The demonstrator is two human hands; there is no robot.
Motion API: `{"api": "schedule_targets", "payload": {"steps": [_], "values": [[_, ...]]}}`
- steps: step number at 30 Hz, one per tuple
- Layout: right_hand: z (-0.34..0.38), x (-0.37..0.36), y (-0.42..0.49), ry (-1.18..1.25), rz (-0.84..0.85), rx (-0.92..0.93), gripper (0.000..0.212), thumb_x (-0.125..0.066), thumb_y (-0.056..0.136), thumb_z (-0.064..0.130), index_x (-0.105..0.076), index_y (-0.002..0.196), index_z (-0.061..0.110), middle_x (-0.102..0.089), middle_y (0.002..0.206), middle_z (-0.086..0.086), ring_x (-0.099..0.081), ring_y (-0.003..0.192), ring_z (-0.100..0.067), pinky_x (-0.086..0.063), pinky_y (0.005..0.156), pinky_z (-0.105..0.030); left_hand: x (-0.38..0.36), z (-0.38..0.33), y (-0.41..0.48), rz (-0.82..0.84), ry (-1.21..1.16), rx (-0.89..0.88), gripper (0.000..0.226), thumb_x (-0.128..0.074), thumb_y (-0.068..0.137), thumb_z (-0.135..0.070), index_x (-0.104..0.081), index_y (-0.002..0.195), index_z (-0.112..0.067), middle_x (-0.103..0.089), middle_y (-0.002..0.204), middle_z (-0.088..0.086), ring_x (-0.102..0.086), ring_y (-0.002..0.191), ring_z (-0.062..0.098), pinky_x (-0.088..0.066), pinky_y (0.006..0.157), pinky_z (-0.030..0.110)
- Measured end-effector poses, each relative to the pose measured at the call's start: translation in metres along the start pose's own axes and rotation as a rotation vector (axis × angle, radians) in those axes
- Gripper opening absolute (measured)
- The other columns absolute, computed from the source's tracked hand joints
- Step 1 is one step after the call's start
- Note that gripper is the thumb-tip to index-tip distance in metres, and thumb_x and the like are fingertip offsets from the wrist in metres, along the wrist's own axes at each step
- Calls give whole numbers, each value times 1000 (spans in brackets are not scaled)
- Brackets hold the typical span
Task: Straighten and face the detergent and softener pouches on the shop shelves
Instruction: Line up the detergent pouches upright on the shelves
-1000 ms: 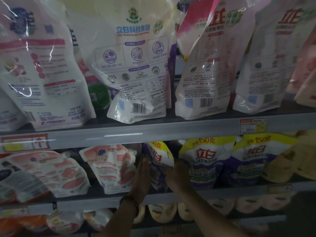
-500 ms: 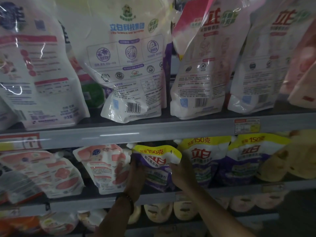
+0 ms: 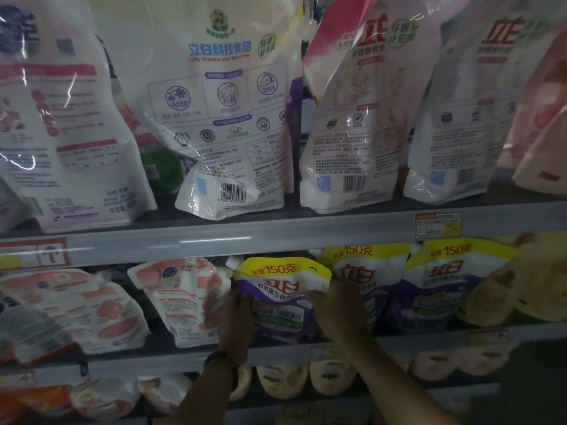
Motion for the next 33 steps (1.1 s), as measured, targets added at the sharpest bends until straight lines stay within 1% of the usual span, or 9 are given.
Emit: {"api": "schedule_targets", "payload": {"steps": [5,8,13,15,18,20,23,29,33], "values": [[-3,-1,0,-88,-53,5,32,-73,96,49,-67,104,18,-74,95,-1,-75,89,-22,-65,74,-43,9,8,-1,-20,14,-29,19,-52,112,-24,-71,110,-25,-77,110,2,-75,106,27,-63,85,56],[-2,-2,-1,-92,-44,19,33,-72,96,50,-68,102,18,-74,94,-1,-75,87,-21,-65,73,-40,17,18,-3,6,-12,-24,21,-61,105,-43,-71,113,-27,-74,121,10,-73,112,35,-63,84,62],[3,-1,2,-89,-37,102,30,-74,97,43,-68,98,14,-69,86,3,-71,80,-15,-49,62,-18,26,35,-4,-27,-165,65,29,-66,105,-34,-66,128,-17,-55,148,23,-68,116,51,-65,73,61],[4,-1,3,-71,-45,128,29,-77,95,42,-70,101,15,-73,90,0,-74,84,-17,-56,67,-23,28,34,-4,-44,-194,73,32,-68,101,-36,-68,129,-20,-52,152,22,-68,117,51,-65,74,61],[5,-2,5,-40,-30,156,17,-76,97,31,-70,102,16,-74,94,0,-73,88,-18,-59,75,-28,31,32,-8,-68,-244,97,32,-67,102,-36,-68,131,-21,-55,151,21,-71,113,49,-65,74,61],[5,0,6,-58,-42,162,16,-72,100,24,-61,89,21,-65,82,6,-65,78,-13,-46,62,-16,32,32,-10,-88,-268,115,40,-64,105,-36,-60,142,-21,-59,146,24,-72,110,50,-65,73,60],[1,0,8,-87,-72,170,18,-70,101,20,-61,85,21,-61,78,6,-59,71,-11,-32,56,-13,32,28,-12,-109,-296,175,45,-62,107,-35,-54,149,-26,-69,134,20,-74,107,46,-64,74,61],[-2,2,7,-88,-82,177,12,-67,103,22,-69,93,17,-64,81,5,-58,72,-7,-30,57,-10,29,16,-11,-60,-255,218,46,-59,108,-40,-49,151,-28,-71,131,16,-76,106,42,-64,71,60],[-2,3,7,-73,-86,173,14,-68,102,24,-72,92,15,-70,82,2,-62,73,-10,-38,60,-15,27,9,-10,-18,-233,195,38,-55,110,-37,-54,145,-22,-65,140,17,-75,108,43,-64,73,63]]}}
Point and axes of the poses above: each hand's wrist, its own y-axis towards the middle knuckle, its own x-axis out of the back of the hand, z = x × y, the point moved 3 cm from there along y, towards the middle knuckle
